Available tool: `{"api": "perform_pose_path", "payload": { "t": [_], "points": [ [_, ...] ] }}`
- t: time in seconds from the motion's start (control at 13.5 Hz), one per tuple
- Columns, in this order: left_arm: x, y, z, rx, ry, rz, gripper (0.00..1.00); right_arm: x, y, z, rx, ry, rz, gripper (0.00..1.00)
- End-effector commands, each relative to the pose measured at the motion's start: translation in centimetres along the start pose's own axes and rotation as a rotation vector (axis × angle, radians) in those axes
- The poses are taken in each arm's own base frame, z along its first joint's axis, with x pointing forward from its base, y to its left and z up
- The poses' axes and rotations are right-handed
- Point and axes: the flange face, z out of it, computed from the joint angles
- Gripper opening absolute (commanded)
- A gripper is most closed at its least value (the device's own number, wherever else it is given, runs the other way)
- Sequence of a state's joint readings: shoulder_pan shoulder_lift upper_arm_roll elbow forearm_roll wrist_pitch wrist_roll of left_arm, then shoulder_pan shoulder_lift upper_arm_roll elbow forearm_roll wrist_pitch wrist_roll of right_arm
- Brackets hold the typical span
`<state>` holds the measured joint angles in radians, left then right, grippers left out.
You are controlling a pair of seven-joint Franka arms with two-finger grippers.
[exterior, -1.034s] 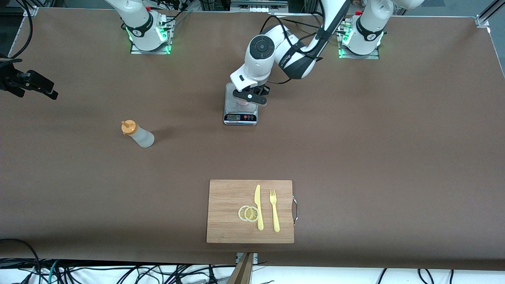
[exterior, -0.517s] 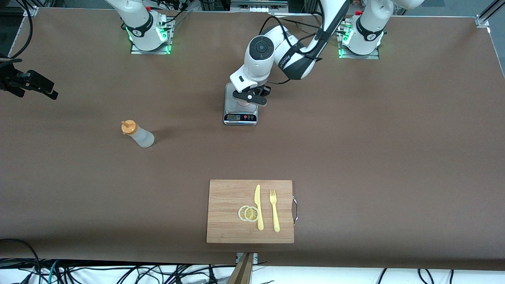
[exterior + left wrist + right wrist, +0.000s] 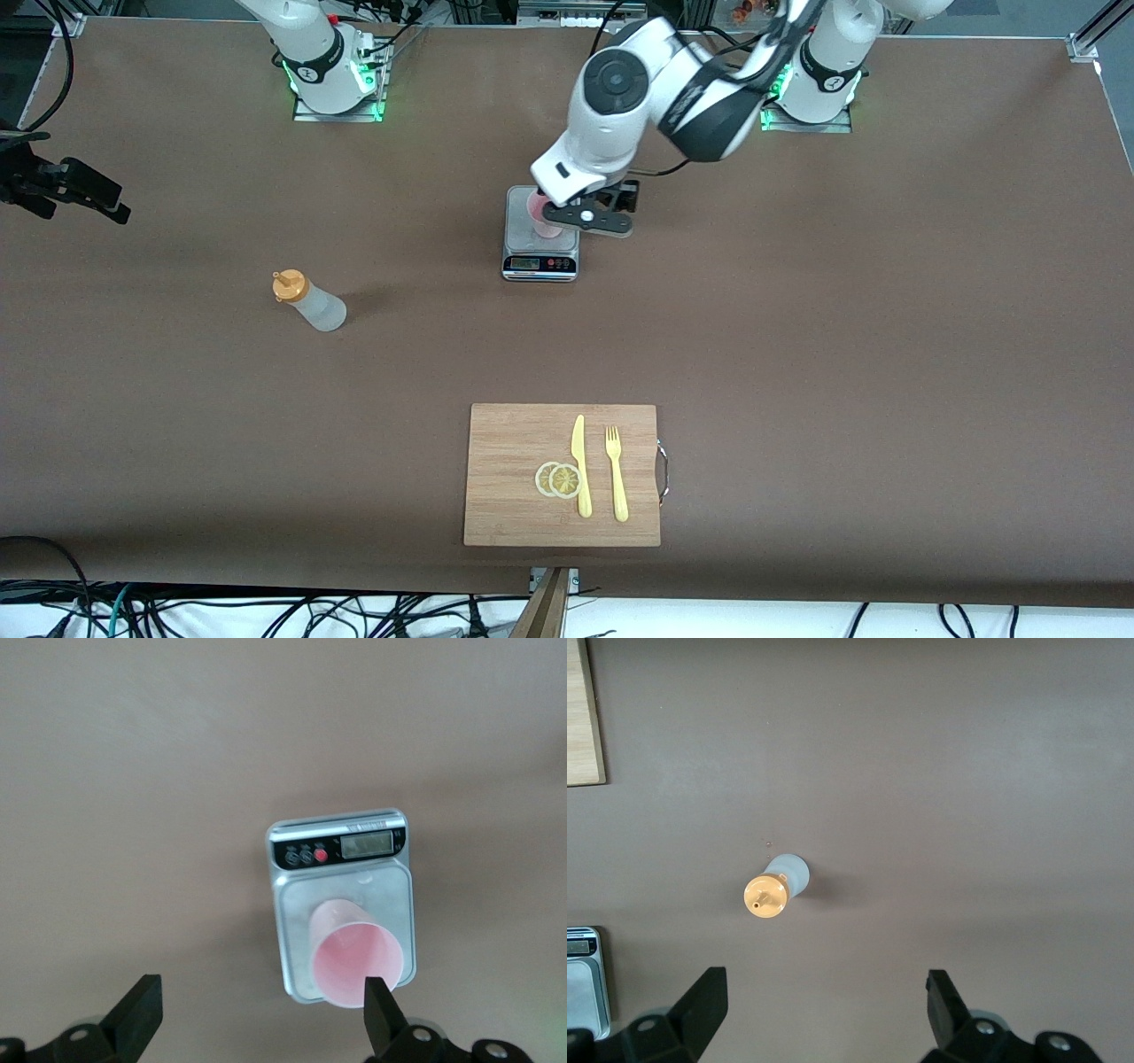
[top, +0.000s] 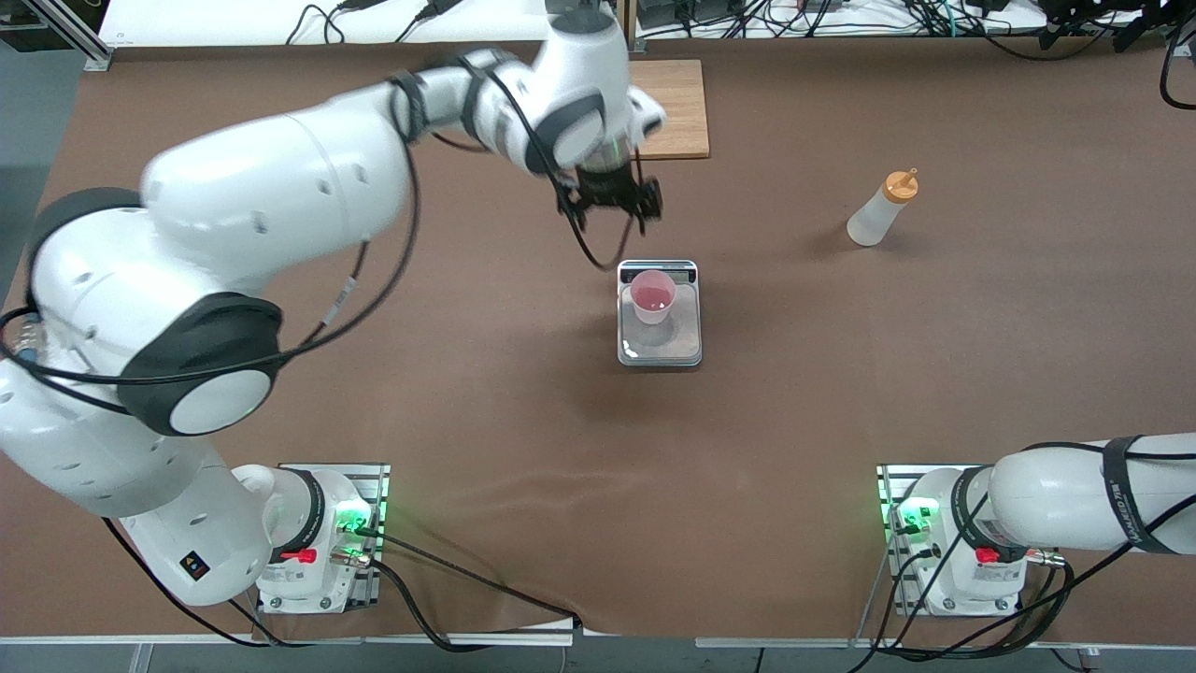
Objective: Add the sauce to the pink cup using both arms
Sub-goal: 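Release the cup and withdraw the left gripper while the right gripper reaches out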
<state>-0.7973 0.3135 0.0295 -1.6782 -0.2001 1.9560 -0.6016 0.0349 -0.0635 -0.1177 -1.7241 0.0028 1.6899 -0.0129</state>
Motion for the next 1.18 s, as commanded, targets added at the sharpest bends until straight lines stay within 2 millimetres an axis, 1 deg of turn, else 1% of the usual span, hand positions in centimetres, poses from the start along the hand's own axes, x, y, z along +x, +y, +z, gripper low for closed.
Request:
{"api": "perform_pose_path", "payload": {
  "t": [0.0, 0.07, 0.15, 0.22, 0.3, 0.37, 0.44, 0.52, 0.59, 0.66, 0.74, 0.81, 0.89, 0.96, 1.03, 1.11],
  "points": [
    [1.9, -5.1, -7.0, -0.031, 0.027, -0.074, 1.00, 0.6, -0.2, 0.6, -0.008, -0.008, -0.011, 1.00],
    [2.5, -7.3, -9.1, -0.040, 0.045, -0.107, 1.00, 0.9, -0.5, 1.4, -0.009, -0.024, -0.017, 1.00],
    [3.2, -10.2, -11.0, -0.048, 0.054, -0.153, 1.00, 1.1, -0.8, 2.0, -0.010, -0.037, -0.021, 1.00],
    [4.2, -13.2, -12.9, -0.060, 0.066, -0.204, 1.00, 1.5, -1.4, 2.7, -0.012, -0.047, -0.032, 1.00],
    [5.0, -16.4, -14.6, -0.068, 0.073, -0.253, 1.00, 1.7, -1.5, 2.9, -0.008, -0.048, -0.033, 1.00],
    [5.7, -19.8, -15.9, -0.073, 0.074, -0.297, 1.00, 2.0, -1.5, 3.7, 0.000, -0.060, -0.032, 1.00],
    [6.1, -23.2, -17.2, -0.075, 0.075, -0.294, 1.00, 2.5, -1.7, 4.8, 0.006, -0.069, -0.057, 1.00],
    [6.5, -26.5, -18.0, -0.067, 0.057, -0.247, 1.00, 3.0, -1.8, 6.1, 0.006, -0.087, -0.115, 1.00],
    [6.8, -30.8, -19.1, -0.025, 0.058, -0.192, 1.00, 3.8, -1.7, 8.5, 0.012, -0.124, -0.236, 1.00],
    [6.8, -33.3, -19.7, 0.011, 0.058, -0.172, 1.00, 4.3, -1.3, 9.5, 0.032, -0.122, -0.315, 1.00],
    [6.4, -35.5, -20.8, 0.031, 0.067, -0.152, 1.00, 4.6, -0.9, 10.4, 0.065, -0.125, -0.400, 1.00],
    [6.2, -37.6, -21.2, 0.040, 0.061, -0.141, 1.00, 5.1, 0.6, 12.3, 0.118, -0.136, -0.464, 1.00],
    [6.0, -39.6, -21.5, 0.041, 0.054, -0.142, 1.00, 5.3, 1.3, 13.5, 0.202, -0.123, -0.518, 1.00],
    [5.8, -40.9, -21.6, 0.042, 0.043, -0.142, 1.00, 5.4, 1.6, 14.3, 0.270, -0.102, -0.589, 1.00],
    [5.6, -42.5, -21.8, 0.051, 0.034, -0.145, 1.00, 5.6, 3.1, 15.8, 0.325, -0.088, -0.652, 1.00],
    [5.3, -43.0, -21.9, 0.052, 0.026, -0.115, 1.00, 5.7, 4.2, 16.7, 0.365, -0.064, -0.728, 1.00]
  ]
}}
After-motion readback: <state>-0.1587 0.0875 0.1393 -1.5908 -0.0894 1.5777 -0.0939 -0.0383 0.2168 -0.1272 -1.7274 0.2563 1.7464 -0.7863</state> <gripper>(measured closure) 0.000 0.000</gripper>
